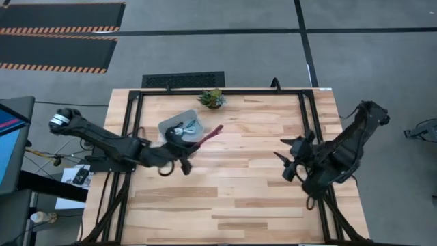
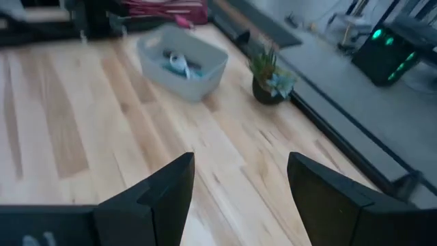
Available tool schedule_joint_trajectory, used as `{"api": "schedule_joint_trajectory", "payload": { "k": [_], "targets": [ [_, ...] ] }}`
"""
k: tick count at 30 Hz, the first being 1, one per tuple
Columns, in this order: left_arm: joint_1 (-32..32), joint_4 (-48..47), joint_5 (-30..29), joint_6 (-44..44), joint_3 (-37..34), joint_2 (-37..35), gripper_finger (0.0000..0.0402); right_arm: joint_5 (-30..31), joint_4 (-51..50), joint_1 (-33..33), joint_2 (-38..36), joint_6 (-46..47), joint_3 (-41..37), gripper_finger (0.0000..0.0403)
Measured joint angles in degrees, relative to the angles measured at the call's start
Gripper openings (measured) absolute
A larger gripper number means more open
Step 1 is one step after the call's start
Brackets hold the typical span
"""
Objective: Pick and place USB-C Cables
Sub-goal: Put the red charger cable into the white bin
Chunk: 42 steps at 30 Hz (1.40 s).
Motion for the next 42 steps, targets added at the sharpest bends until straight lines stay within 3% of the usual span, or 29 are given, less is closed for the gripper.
{"api": "schedule_joint_trajectory", "payload": {
  "k": [4,8,10,13,16,21,26,33,42],
  "targets": [
    [0.0,28.4,2.9,5.7,-13.0,-4.8,0.0015,3.9,20.5,-3.1,-1.0,-6.1,-10.0,0.0260],
    [-0.1,50.1,5.8,9.3,-21.4,-4.8,0.0017,1.9,48.1,-8.5,-0.8,-17.9,-19.6,0.0260],
    [-0.1,55.3,6.0,9.7,-23.3,-3.9,0.0017,-3.7,64.5,-12.4,0.4,-26.3,-23.8,0.0260],
    [0.0,57.8,6.5,10.2,-24.0,-2.3,0.0016,-16.9,88.8,-19.6,3.4,-38.4,-28.3,0.0260],
    [-0.1,58.3,8.2,10.6,-23.2,-0.8,0.0017,-25.6,102.2,-26.3,7.4,-44.1,-28.6,0.0260],
    [0.0,59.6,8.6,13.3,-21.7,1.0,0.0020,-37.2,111.9,-35.1,14.6,-46.2,-25.1,0.0260],
    [0.0,63.2,8.6,16.1,-21.3,1.9,0.0021,-46.6,115.1,-38.7,21.4,-46.7,-20.0,0.0260],
    [0.0,63.2,8.6,16.6,-21.3,1.9,0.0021,-50.6,117.4,-39.2,28.0,-52.1,-12.2,0.0260],
    [-0.4,63.5,8.5,17.3,-21.3,1.9,0.0022,-53.9,116.6,-40.0,27.9,-55.0,-9.0,0.0260]
  ]
}}
